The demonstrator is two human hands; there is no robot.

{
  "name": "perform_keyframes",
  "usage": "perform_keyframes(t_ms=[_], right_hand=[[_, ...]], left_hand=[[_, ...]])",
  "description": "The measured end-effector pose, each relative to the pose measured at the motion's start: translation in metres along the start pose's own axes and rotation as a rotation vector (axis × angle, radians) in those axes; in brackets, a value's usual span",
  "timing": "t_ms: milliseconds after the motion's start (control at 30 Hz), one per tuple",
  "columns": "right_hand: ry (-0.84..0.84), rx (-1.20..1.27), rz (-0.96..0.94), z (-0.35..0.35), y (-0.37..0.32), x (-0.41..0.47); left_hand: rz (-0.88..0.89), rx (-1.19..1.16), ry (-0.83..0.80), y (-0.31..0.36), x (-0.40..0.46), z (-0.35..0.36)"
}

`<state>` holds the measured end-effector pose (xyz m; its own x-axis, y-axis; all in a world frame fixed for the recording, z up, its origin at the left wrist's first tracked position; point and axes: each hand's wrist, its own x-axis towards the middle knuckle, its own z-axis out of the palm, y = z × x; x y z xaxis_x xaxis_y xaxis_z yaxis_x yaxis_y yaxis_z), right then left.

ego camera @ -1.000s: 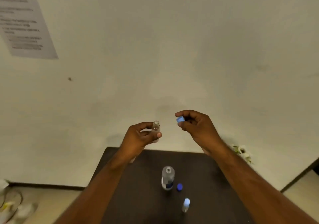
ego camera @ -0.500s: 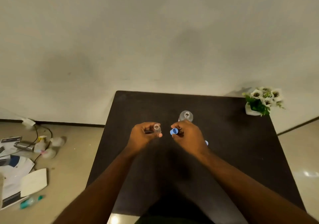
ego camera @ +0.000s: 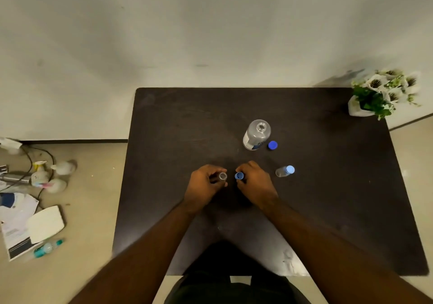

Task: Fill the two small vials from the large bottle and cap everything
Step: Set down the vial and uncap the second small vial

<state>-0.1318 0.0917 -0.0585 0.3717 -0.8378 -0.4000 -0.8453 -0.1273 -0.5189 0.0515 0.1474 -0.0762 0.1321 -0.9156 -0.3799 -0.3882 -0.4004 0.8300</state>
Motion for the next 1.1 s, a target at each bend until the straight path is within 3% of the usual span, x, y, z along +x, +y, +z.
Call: perform_keyframes(t_ms=[400, 600, 733, 833, 933, 1100], right_hand=[[-0.029, -0.04, -0.038, 0.015, 0.012, 0.009], [-0.06, -0.044, -0.046, 0.004, 0.015, -0.004], [-0.001, -0.008, -0.071, -0.02, 0.021, -0.03], [0.196, -0.018, -0.071, -0.046, 0.027, -0.053], [0.409, -0.002, -0.02, -0.069, 0.038, -0.068], [0.453, 0.038, 0.092, -0.085, 0.061, -0.07]], left_hand=[[0.009, 0.104, 0.002, -0.008, 0.008, 0.016], [-0.098, -0.022, 0.049, -0.009, -0.006, 0.014], [0.101, 0.096, 0.315, 0.0, -0.039, 0.005], [0.353, 0.125, 0.423, 0.022, -0.058, 0.004], [0.496, 0.065, 0.324, 0.051, -0.061, 0.022], [0.341, -0.019, 0.057, 0.085, -0.036, 0.069]])
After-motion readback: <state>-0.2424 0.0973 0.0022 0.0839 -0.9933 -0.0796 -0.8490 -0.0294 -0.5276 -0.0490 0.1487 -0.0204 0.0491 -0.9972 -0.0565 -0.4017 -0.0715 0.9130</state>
